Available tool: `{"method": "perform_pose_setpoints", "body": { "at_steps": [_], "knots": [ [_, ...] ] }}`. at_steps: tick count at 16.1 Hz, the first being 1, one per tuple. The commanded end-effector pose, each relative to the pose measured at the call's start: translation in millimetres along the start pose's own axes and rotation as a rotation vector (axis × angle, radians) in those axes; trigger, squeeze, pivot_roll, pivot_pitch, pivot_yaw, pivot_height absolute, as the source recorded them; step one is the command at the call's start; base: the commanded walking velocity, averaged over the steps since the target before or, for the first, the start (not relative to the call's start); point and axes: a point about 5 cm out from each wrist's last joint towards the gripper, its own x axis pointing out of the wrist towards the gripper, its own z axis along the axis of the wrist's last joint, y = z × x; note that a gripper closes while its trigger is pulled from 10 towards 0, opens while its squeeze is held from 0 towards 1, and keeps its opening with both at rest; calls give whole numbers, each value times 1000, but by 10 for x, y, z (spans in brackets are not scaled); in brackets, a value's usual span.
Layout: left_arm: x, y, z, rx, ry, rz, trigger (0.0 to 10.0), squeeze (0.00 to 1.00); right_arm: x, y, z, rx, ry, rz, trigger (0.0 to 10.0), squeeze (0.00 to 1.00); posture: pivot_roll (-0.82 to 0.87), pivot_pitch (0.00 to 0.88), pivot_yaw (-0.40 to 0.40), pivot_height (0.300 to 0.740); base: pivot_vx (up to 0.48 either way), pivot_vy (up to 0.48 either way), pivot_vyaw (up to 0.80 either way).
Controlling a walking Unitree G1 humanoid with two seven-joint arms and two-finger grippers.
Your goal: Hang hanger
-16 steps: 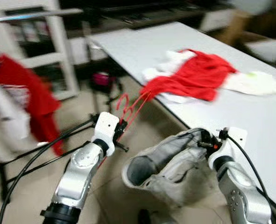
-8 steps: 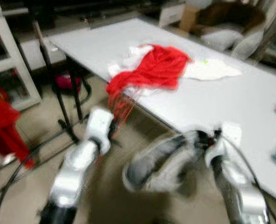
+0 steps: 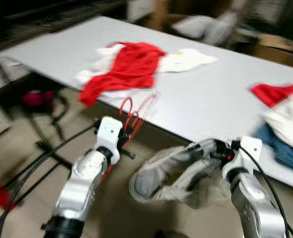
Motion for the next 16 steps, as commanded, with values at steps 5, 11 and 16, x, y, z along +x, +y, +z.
{"method": "perform_pose_setpoints", "body": {
  "at_steps": [5,11,16],
  "knots": [
    [-11,19,41,6,-9,-25,10000,0,-14,43,156,25,-115,14,10000,0,-36,25,-11,740,0,335,-693],
    [-38,42,23,10,1,-21,10000,0,-30,114,136,44,-93,89,10000,0,-41,28,-18,740,0,342,-742],
    [-35,47,14,9,0,-18,10000,0,-31,119,170,33,-95,112,10000,0,-50,25,-18,740,0,342,-744]
  ]
}}
